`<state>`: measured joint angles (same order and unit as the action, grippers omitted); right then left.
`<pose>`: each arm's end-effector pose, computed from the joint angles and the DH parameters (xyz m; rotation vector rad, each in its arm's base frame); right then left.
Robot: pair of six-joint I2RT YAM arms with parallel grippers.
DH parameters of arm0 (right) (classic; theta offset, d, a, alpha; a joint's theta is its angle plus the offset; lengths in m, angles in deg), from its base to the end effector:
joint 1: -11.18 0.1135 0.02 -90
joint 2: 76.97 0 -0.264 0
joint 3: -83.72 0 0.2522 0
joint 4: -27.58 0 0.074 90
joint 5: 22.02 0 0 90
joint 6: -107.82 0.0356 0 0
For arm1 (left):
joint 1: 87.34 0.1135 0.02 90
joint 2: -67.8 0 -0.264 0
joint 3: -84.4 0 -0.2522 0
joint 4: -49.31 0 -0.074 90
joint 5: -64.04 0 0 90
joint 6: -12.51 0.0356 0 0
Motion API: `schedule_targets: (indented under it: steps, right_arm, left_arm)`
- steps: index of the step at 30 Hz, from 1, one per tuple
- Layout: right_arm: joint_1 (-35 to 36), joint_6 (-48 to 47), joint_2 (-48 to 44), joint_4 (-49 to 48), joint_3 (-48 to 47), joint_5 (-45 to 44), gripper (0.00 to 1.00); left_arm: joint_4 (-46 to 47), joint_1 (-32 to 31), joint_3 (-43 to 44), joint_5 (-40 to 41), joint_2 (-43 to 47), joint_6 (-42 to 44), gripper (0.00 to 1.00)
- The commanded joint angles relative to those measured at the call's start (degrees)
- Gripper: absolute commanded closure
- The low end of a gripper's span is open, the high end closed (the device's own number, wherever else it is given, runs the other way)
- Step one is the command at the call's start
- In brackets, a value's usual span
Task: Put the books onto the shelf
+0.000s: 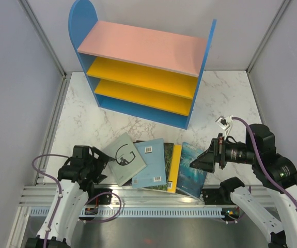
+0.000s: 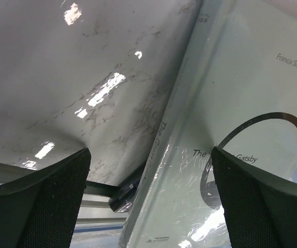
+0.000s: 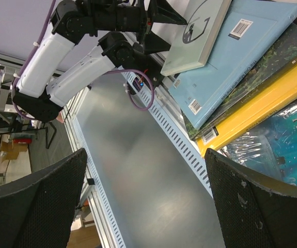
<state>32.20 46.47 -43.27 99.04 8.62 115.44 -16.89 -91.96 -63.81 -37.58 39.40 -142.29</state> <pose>0.0601 0.0512 0.3776 -0.3986 2.1700 1.3712 0.0884 -0.0143 0.1571 -1.3441 2.4570 -0.6197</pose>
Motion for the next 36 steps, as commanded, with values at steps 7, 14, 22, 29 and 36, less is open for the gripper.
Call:
schedule_targets:
  steps: [7,14,22,29,36]
  right_arm:
    - [0.3,-1.1,1.1,0.0,-0.6,-1.9,0.02]
    - [0.3,-1.0,2.0,0.0,1.8,-2.5,0.02]
    - [0.3,-0.2,1.6,0.1,3.6,-4.8,0.02]
    - [0.3,1.8,0.9,-0.8,4.4,-8.4,0.02]
    - [0.3,9.1,-0.9,-8.5,8.1,-8.9,0.02]
  left_arm:
    - [10.8,0.0,-8.2,-0.5,9.6,-6.6,0.00]
    - [17.8,0.0,-13.0,-0.8,14.3,-9.6,0.01]
    - [31.2,-0.1,-17.8,-3.4,6.3,-10.0,0.19]
    - [42.6,-0.2,-17.1,-5.8,-1.9,-8.6,0.70]
    - [41.3,-0.2,-9.1,-6.1,-4.9,-7.5,0.98]
